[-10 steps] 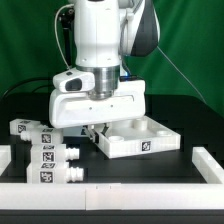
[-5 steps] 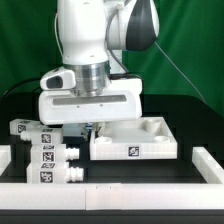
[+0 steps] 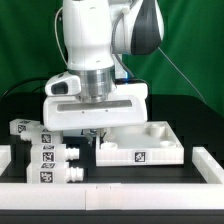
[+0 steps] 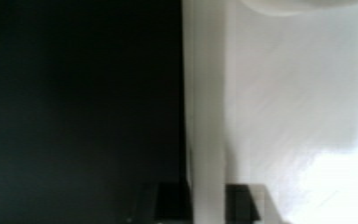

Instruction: Assemble one leg

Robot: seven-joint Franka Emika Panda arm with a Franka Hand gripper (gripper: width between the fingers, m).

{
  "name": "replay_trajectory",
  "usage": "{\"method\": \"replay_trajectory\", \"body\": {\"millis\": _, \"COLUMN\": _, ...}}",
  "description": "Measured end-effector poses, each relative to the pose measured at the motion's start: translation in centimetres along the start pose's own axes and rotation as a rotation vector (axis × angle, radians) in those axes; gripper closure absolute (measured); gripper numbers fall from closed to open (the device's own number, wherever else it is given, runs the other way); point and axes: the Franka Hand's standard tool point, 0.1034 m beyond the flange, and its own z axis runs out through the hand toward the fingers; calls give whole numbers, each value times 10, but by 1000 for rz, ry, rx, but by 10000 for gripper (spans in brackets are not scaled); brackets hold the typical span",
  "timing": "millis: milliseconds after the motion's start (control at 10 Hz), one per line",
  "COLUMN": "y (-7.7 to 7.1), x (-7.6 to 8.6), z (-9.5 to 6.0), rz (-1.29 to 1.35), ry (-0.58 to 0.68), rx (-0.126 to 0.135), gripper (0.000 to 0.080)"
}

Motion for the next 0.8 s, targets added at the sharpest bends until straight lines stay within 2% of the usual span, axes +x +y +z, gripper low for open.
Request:
{"method": "replay_trajectory", "body": {"millis": 200, "y": -7, "x": 35, "z": -2, "rz": -11, "ry": 18, "rx": 11, "gripper": 745}}
{"method": "replay_trajectory", "body": {"millis": 300, "y": -8, "x": 43, "z": -3, "rz": -51, "ry": 42, "rx": 8, "gripper": 745}}
{"method": "replay_trajectory", "body": {"millis": 800, "y": -8, "x": 43, "z": -3, "rz": -52, "ry": 41, "rx": 8, "gripper": 745}}
